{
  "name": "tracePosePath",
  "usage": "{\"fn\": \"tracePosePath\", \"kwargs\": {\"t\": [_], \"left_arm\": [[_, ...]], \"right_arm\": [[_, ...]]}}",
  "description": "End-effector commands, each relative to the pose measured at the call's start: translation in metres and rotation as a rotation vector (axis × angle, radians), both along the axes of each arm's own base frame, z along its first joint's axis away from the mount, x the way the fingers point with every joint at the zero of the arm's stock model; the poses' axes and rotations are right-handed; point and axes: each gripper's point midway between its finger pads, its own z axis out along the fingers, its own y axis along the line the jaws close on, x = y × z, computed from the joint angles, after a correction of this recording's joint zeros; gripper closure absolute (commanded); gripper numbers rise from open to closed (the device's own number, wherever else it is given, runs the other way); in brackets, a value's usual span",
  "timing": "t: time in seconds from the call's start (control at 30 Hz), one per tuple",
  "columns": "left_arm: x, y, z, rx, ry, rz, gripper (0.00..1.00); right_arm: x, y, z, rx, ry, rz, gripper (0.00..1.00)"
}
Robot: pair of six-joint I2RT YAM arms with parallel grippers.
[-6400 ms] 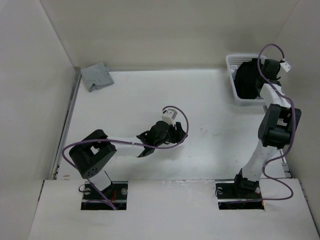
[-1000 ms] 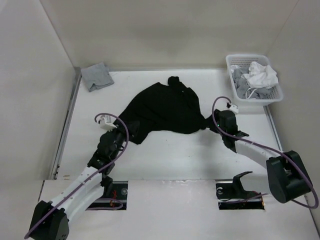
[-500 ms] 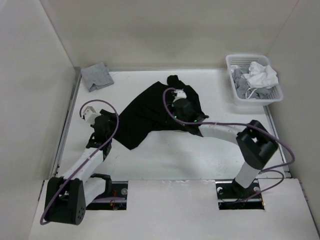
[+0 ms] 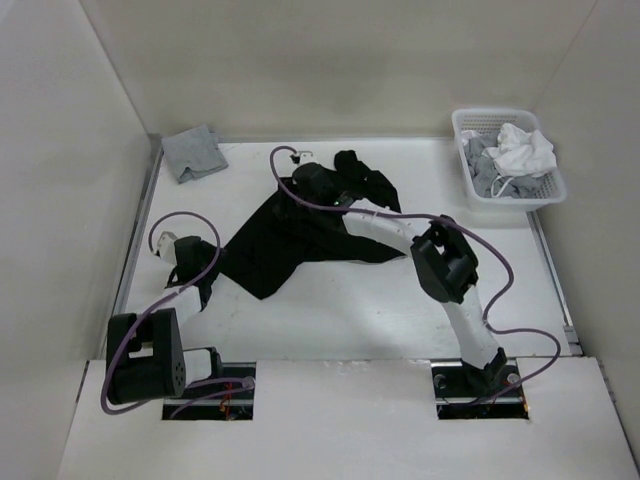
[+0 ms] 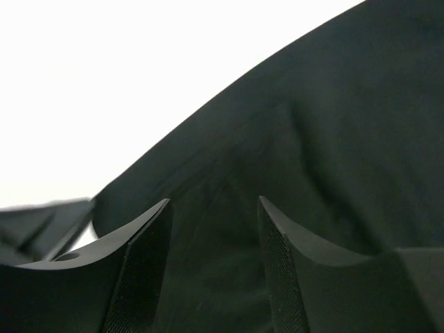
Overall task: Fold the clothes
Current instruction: Flatten the tank top out
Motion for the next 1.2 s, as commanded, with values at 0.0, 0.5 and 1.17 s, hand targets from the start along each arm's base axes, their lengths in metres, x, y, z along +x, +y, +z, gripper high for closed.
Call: {"fn": "tracePosePath", "kwargs": {"t": [0.0,0.5,1.17], "left_arm": [[0.002,-0.005,-0.003,-0.058,-0.022,-0.017,0.54],[-0.007,-0.009,-0.001,-0.153,-0.069,-0.024,0.9],[-0.012,-0.02,0.014,-0.183,-0.119,-0.066,0.94]], "right_arm": [[0.017,-0.007,-0.019,-0.045,0.071,-0.035,0.43],[0.042,0.023,-0.051,-0.008,0.183,-0.047,0.52],[0.035,0.011,-0.062,-0.005,0.321,-0.087,0.66]]}}
